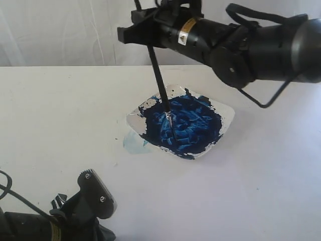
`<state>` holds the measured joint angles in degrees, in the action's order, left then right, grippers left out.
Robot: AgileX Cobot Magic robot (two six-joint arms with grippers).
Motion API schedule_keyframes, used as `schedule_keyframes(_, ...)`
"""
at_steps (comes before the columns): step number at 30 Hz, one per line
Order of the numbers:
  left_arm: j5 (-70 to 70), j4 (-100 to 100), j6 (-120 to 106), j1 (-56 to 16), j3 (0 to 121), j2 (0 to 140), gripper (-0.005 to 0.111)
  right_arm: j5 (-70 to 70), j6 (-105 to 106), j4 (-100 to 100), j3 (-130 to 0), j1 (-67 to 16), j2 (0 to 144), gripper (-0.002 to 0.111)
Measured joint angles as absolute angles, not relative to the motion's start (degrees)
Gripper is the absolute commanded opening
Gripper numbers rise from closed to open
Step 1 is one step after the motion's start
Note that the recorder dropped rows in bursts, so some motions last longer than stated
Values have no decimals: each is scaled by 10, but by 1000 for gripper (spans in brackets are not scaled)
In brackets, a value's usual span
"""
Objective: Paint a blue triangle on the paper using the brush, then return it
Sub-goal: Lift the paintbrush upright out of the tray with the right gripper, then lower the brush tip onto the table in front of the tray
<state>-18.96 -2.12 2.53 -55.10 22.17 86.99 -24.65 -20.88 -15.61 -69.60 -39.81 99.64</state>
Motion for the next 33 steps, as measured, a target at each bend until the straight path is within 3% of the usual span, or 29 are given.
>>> schedule_keyframes(25, -190, -21, 25, -551, 222, 870, 0, -678, -308, -43, -304, -350, 772, 0)
schedule_keyframes(33, -190, -21, 25, -551, 222, 870, 0, -687, -348, -66, -235, -350, 771, 0)
